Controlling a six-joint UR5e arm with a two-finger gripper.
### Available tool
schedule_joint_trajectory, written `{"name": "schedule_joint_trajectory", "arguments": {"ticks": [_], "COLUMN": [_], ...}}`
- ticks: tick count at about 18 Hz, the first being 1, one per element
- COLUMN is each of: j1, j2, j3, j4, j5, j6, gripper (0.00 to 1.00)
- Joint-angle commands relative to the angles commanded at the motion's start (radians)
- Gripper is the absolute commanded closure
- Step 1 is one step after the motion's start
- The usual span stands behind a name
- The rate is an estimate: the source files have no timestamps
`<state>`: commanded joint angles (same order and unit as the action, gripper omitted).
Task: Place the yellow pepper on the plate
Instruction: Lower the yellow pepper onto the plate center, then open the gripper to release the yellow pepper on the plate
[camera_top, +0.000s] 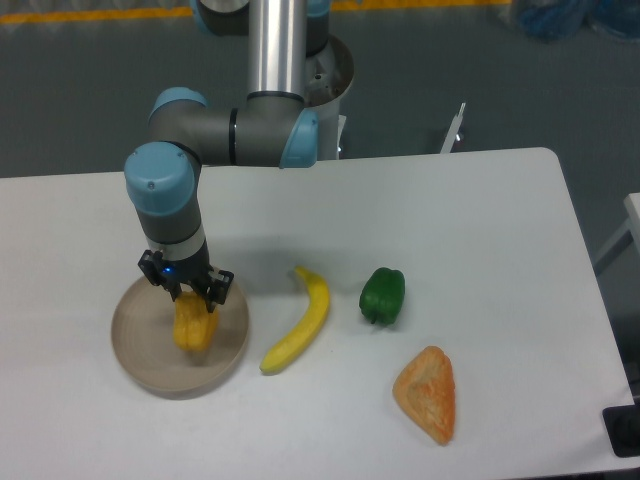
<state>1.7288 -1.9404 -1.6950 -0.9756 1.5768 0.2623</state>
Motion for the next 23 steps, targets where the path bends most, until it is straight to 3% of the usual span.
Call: {"name": "schedule_joint_trajectory", "arguments": {"ticks": [14, 15, 16, 17, 20, 23], "j1": [-0.012, -0.011, -0.011, -0.011, -0.011, -0.012], "j2": [-0.011, -0.009, -0.009, -0.008, -0.003, 0.014], "j3": [-0.002, 0.000, 0.000, 0.000, 0.002, 0.005], "j4": [0.000, 0.000, 0.000, 0.000, 0.002, 0.000], "j5": [0.005, 0.005, 0.005, 0.006, 0.005, 0.002], "j6": [0.000, 0.000, 0.000, 0.000, 0.000, 0.000], "gripper": [0.57, 0.52, 0.41, 0.20, 0.00, 0.00]}}
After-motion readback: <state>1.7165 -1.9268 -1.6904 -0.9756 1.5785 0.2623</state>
